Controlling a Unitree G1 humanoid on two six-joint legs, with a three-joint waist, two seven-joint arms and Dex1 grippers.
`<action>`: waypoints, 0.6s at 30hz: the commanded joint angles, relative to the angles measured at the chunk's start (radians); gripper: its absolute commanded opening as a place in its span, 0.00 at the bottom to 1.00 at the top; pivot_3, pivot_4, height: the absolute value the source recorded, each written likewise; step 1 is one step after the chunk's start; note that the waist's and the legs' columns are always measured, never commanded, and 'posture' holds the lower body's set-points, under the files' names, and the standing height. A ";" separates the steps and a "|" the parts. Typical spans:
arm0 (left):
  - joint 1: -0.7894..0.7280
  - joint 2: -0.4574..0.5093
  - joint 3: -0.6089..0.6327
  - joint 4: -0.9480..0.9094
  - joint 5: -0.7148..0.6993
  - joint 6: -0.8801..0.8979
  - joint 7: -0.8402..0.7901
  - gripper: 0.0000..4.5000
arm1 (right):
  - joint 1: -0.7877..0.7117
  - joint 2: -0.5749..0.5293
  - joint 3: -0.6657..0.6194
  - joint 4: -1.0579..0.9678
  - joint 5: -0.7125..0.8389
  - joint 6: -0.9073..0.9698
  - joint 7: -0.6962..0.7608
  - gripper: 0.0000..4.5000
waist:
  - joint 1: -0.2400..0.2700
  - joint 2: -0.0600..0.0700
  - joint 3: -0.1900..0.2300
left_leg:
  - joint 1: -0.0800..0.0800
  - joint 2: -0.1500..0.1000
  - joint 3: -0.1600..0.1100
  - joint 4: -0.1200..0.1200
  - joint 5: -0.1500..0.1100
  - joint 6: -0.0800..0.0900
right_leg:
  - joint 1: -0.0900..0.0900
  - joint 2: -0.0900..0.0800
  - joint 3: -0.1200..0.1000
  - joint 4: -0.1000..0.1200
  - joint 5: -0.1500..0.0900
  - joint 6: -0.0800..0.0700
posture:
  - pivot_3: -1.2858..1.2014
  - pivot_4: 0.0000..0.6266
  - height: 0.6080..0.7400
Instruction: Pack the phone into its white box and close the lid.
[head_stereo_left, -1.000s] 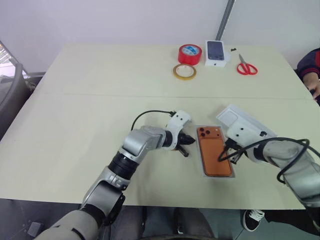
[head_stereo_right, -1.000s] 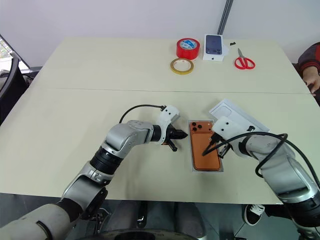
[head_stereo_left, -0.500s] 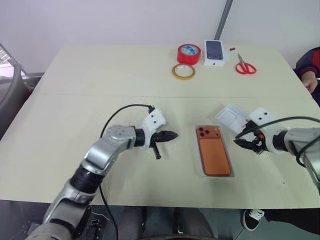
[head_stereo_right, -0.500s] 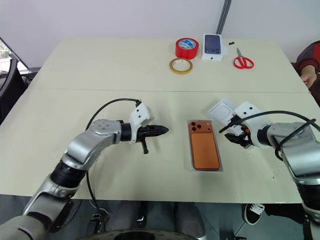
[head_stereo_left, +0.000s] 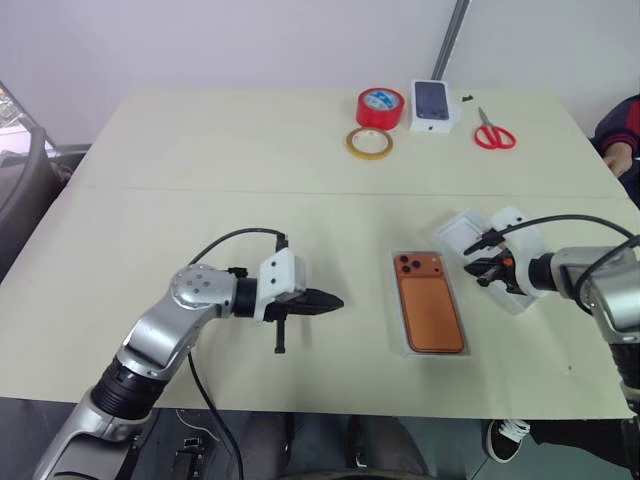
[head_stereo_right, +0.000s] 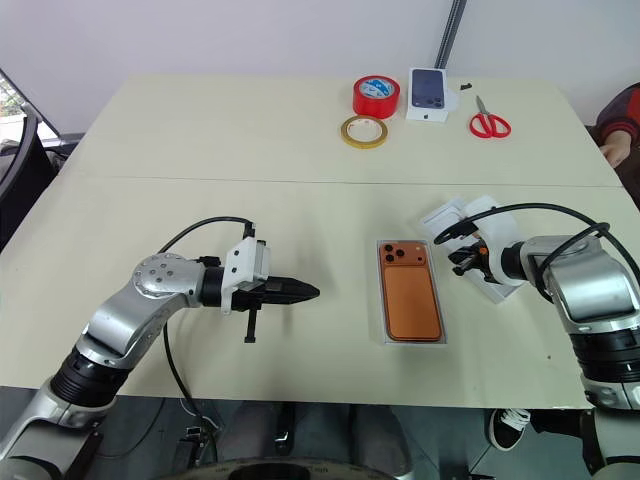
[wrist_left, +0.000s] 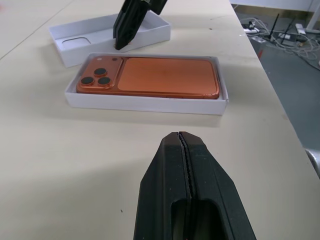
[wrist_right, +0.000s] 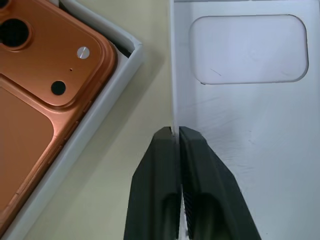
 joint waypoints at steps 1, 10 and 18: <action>0.019 0.004 0.059 -0.022 -0.004 -0.024 0.034 0.00 | -0.042 0.005 -0.138 -0.093 0.064 0.101 -0.029 0.01 | 0.000 0.000 0.000 | 0.000 0.000 0.000 0.000 0.000 0.000 | 0.000 0.000 0.000 0.000 0.000 0.000 | 0.52 0.24 1.00; -0.005 -0.031 0.182 0.063 -0.045 0.017 0.131 0.00 | -0.282 0.310 -0.482 -0.233 0.605 0.472 -0.220 0.01 | -0.018 0.002 0.001 | 0.000 0.001 -0.001 -0.001 0.000 0.000 | 0.000 0.001 -0.001 0.001 0.000 0.000 | 0.52 0.24 1.00; -0.039 -0.041 0.199 0.139 -0.015 -0.024 0.150 0.00 | -0.014 0.397 -0.166 -0.279 1.696 -0.063 -1.121 0.01 | -0.024 0.000 0.001 | -0.004 0.001 0.000 0.002 -0.001 0.003 | -0.001 -0.001 -0.002 -0.001 0.000 0.000 | 0.52 0.24 1.00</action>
